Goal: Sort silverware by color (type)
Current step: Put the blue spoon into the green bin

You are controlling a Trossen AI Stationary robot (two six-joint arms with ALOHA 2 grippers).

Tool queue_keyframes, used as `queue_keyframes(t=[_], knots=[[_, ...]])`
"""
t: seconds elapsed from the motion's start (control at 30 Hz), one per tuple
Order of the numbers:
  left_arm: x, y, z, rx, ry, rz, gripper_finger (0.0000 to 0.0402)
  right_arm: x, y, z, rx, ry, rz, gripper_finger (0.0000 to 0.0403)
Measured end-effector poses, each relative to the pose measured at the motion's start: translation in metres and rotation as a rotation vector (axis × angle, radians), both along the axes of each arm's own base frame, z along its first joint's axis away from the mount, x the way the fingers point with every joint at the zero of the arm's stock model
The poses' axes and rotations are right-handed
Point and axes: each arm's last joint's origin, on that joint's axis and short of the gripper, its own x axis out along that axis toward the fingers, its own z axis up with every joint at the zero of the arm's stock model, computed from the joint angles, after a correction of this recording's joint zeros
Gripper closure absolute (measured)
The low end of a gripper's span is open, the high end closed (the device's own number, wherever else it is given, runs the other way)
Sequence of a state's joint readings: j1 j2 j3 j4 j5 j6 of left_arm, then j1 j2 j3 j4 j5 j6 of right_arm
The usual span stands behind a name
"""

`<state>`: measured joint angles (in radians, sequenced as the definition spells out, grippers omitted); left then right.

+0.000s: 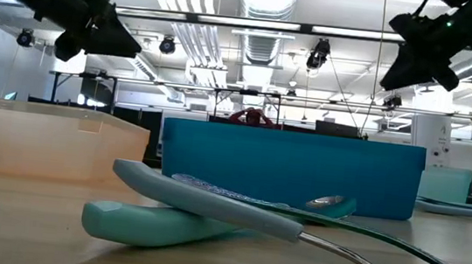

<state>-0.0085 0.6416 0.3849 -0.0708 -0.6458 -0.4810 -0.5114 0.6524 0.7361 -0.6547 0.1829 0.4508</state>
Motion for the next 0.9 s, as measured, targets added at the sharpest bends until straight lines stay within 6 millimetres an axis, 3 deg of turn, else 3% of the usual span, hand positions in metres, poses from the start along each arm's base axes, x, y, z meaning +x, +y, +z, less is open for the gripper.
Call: queue_keyframes(t=[0.3, 0.63, 0.9], knots=[[0.015, 0.001, 0.007, -0.021, 0.176, 0.015, 0.0326, -0.003, 0.003, -0.021, 0.213, 0.144, -0.038, 0.0335], [0.028, 0.001, -0.008, -0.053, 0.240, 0.032, 0.0326, 0.010, 0.002, -0.036, 0.450, 0.174, -0.012, 0.0335], [0.034, 0.001, -0.014, -0.061, 0.263, 0.037, 0.0326, 0.020, 0.004, -0.055, 0.582, 0.319, -0.007, 0.0335]])
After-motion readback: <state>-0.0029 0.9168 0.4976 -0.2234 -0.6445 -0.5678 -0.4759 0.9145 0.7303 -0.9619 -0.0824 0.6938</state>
